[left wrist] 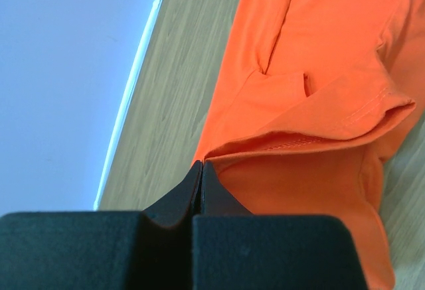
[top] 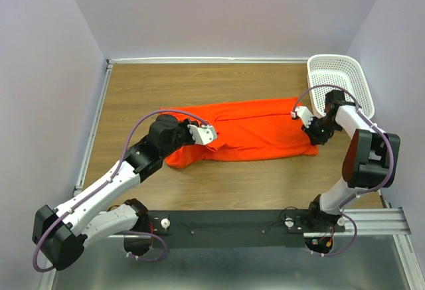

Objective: Fold and stack the t-shirts

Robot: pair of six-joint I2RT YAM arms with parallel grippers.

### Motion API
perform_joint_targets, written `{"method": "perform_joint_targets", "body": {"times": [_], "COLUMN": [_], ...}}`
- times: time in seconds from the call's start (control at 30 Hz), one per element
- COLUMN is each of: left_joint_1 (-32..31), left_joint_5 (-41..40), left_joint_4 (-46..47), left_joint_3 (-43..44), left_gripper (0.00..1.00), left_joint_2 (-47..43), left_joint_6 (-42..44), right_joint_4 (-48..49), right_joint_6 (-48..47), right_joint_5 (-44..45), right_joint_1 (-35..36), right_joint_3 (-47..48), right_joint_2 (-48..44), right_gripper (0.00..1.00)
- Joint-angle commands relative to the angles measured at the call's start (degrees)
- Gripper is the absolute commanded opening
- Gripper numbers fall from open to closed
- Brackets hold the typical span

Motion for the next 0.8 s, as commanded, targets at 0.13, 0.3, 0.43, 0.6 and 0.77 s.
{"method": "perform_joint_targets", "body": {"times": [0.13,0.3,0.43,0.6,0.77], "left_joint_1": [2.74,3.18,3.45,3.45,3.53], "left_joint_5": [-1.05,-0.44,0.09,0.44,-0.43], "left_joint_4": [1.52,0.9,0.2,-0.06,-0.15], "left_joint_3": [2.1,1.93,1.67,1.23,0.87], "left_gripper": [0.0,0.0,0.0,0.0,0.0], "left_joint_2": [1.46,1.81,1.99,1.2,0.58], "left_joint_6": [2.19,2.63,2.72,2.55,2.02], "right_joint_4": [2.39,3.09,3.62,3.71,3.71], "right_joint_6": [2.59,3.03,3.56,4.26,4.97], "right_joint_5": [-2.22,-3.8,-5.39,-7.23,-7.94], "right_joint_1": [-1.08,-1.34,-1.34,-1.34,-1.34], "right_joint_3": [2.01,1.92,2.09,3.67,4.73], "right_joint_2": [1.24,1.15,0.8,0.62,1.5], "right_gripper": [0.02,0.03,0.03,0.04,0.04]}}
